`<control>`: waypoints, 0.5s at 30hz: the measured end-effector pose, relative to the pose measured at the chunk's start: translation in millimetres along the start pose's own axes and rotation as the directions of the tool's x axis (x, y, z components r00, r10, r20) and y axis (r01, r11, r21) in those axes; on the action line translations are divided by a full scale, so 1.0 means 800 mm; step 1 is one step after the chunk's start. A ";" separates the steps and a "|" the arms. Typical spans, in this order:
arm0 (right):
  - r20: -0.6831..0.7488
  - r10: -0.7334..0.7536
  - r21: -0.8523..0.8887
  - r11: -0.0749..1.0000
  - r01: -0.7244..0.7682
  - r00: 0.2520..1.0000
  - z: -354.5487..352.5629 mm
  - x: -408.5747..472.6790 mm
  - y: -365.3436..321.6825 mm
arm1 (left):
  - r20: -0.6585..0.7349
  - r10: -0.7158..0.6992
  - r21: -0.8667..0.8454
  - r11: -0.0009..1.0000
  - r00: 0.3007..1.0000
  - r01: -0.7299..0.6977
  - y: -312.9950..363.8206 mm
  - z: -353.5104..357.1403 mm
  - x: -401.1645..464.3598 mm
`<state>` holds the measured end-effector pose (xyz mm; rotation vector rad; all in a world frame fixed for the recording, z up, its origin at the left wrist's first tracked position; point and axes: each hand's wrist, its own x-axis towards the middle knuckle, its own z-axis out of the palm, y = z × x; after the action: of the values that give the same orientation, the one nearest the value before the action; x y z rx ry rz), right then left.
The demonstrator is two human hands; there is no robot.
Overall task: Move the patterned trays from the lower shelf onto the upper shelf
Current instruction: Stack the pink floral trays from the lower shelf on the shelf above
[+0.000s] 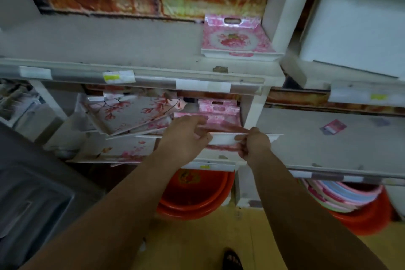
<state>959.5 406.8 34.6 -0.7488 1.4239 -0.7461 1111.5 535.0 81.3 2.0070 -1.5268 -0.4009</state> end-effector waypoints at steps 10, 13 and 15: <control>0.186 0.058 0.026 0.998 -0.064 0.981 -0.013 -0.085 -0.032 | -0.124 0.425 0.324 0.872 0.897 -0.368 0.059 -0.048 -0.068; 0.240 0.086 0.007 0.996 -0.091 0.967 -0.005 -0.098 -0.045 | -0.157 0.522 0.406 0.808 0.838 -0.427 0.082 -0.060 -0.073; 0.287 0.080 0.001 0.997 -0.083 0.955 0.002 -0.107 -0.053 | -0.186 0.569 0.438 0.778 0.801 -0.451 0.093 -0.070 -0.076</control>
<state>960.2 452.7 118.4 -0.7507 1.1776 -0.5566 1067.0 594.2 164.0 1.6835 -1.9573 0.4487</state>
